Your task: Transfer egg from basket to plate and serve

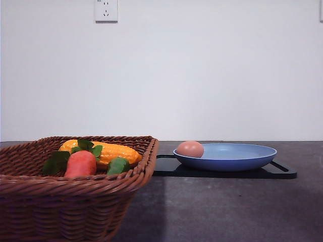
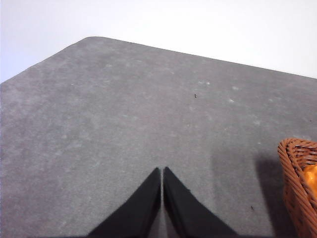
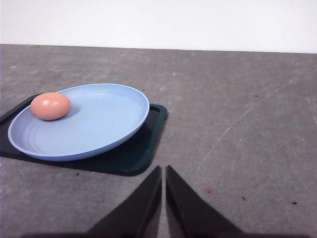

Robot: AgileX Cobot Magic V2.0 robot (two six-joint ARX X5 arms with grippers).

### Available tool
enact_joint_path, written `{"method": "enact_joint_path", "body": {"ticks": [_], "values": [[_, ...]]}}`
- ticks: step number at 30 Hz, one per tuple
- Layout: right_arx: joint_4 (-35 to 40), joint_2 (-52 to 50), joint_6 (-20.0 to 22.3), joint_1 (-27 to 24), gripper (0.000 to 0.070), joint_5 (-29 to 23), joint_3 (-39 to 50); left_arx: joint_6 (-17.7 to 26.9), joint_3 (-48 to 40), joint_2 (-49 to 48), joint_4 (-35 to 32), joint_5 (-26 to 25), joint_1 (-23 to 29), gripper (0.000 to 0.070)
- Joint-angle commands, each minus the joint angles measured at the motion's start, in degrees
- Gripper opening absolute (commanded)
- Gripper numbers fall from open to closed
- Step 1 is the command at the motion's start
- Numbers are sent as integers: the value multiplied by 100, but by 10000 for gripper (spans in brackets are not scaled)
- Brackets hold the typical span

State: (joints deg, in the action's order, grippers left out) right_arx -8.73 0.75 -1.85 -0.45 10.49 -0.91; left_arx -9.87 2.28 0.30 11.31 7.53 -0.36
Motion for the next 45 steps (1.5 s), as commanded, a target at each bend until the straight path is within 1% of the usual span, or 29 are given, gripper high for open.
{"method": "enact_joint_path", "body": {"ticks": [1, 45], "values": [[57, -17, -72, -11, 0, -4, 35, -13, -133, -13, 70, -4, 13, 0], [57, -17, -72, -11, 0, -4, 35, -13, -133, -13, 70, -4, 13, 0]]}}
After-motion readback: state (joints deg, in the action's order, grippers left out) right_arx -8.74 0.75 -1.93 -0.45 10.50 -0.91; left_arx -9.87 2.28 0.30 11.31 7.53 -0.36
